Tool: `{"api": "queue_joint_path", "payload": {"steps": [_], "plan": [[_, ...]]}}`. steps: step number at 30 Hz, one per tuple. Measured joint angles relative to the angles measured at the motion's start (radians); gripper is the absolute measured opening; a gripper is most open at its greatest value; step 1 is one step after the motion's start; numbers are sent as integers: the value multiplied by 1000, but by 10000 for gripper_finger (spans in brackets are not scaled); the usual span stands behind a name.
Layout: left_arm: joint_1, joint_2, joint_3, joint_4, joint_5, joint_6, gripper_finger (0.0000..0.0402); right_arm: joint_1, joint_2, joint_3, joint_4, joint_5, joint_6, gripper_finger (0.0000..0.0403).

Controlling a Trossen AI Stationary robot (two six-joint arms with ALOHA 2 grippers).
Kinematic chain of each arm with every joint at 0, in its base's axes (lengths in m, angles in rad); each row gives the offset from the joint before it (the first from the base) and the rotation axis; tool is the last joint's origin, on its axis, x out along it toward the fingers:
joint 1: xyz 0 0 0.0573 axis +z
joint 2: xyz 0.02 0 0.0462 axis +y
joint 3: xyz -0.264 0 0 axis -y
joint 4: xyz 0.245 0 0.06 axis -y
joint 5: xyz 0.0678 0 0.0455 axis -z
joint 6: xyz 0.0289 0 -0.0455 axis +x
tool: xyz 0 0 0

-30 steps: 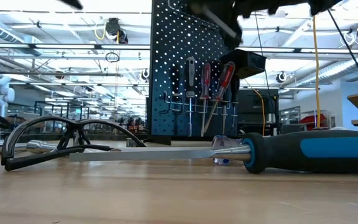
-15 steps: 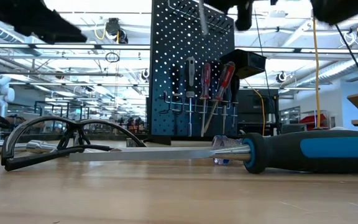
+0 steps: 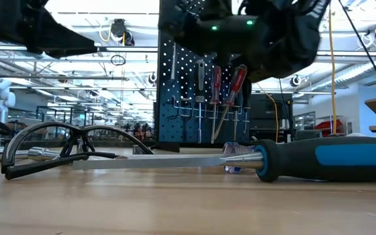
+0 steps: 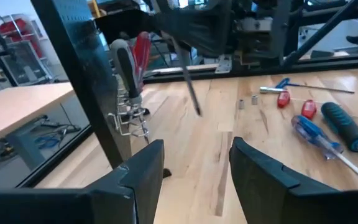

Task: Hang tools onto peg board
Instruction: Hang the gray black screwdriver on the peg board

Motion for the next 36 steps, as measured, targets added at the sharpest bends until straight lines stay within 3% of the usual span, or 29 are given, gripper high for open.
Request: {"api": "queue_joint_path", "payload": {"steps": [8, 16, 36], "plan": [[33, 1, 0, -16, 98, -2, 185, -43, 11, 18, 0, 4, -108, 75], [41, 1, 0, -29, 127, -5, 185, -69, 11, 18, 0, -52, -230, 75], [46, 21, 0, -3, 128, -54, 185, -90, 2, 17, 1, -99, -296, 75]]}}
